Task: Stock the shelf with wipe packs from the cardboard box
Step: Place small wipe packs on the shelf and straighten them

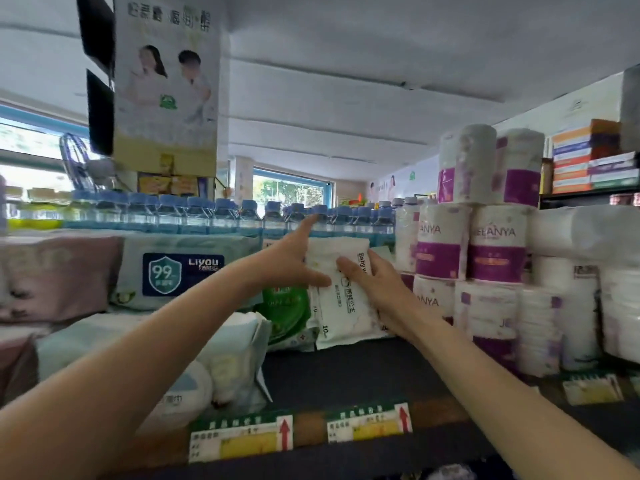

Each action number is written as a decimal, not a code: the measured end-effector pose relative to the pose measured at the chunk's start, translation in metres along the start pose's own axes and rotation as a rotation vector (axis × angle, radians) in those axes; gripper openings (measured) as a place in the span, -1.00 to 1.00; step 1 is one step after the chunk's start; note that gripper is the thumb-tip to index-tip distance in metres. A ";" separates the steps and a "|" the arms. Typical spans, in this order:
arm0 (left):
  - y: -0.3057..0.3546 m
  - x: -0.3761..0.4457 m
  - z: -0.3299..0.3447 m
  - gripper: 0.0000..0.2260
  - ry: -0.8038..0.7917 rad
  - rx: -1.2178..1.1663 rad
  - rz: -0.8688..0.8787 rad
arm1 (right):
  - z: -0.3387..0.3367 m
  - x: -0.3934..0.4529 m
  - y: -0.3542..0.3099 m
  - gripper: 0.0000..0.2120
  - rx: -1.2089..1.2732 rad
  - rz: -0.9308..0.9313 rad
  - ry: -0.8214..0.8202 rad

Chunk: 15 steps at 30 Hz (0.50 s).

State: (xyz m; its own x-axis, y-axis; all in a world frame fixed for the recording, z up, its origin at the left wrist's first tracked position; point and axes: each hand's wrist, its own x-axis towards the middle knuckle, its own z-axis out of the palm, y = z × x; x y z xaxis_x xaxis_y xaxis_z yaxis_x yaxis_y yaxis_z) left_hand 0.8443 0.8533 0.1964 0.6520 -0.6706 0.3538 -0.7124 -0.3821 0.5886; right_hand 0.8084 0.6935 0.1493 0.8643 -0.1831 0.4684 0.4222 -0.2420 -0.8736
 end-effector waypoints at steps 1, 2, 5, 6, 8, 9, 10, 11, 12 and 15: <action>-0.004 0.009 0.003 -0.12 0.036 0.068 -0.038 | 0.001 0.005 0.005 -0.69 -0.024 0.012 -0.026; -0.008 0.017 0.004 -0.14 0.048 0.132 -0.074 | 0.000 0.010 0.007 -0.58 -0.099 0.023 -0.049; -0.019 0.043 0.009 -0.42 -0.020 0.276 -0.190 | -0.006 0.022 0.014 -0.57 -0.293 0.046 -0.117; -0.021 0.050 0.014 -0.50 -0.028 0.292 -0.219 | -0.009 0.025 0.016 -0.64 -0.336 0.051 -0.133; -0.027 0.061 0.028 -0.57 -0.024 0.344 -0.265 | -0.015 0.030 0.022 -0.71 -0.415 0.084 -0.122; -0.031 0.066 0.036 -0.58 -0.018 0.380 -0.280 | -0.020 0.034 0.028 -0.72 -0.455 0.111 -0.096; -0.036 0.072 0.043 -0.59 -0.015 0.409 -0.296 | -0.024 0.037 0.031 -0.72 -0.512 0.133 -0.073; -0.039 0.076 0.050 -0.58 -0.011 0.433 -0.313 | -0.029 0.039 0.036 -0.69 -0.614 0.166 -0.046; -0.041 0.080 0.054 -0.55 -0.010 0.448 -0.331 | -0.033 0.040 0.039 -0.62 -0.734 0.211 -0.042; -0.037 0.084 0.057 -0.42 -0.051 0.444 -0.396 | -0.037 0.035 0.047 -0.42 -0.896 0.372 -0.148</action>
State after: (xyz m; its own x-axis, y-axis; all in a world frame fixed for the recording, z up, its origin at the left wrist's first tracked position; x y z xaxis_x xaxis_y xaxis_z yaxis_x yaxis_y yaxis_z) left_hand 0.9107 0.7751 0.1624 0.8847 -0.4485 0.1273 -0.4652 -0.8312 0.3045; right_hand 0.8485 0.6403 0.1301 0.9516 -0.2874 0.1090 -0.1946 -0.8380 -0.5099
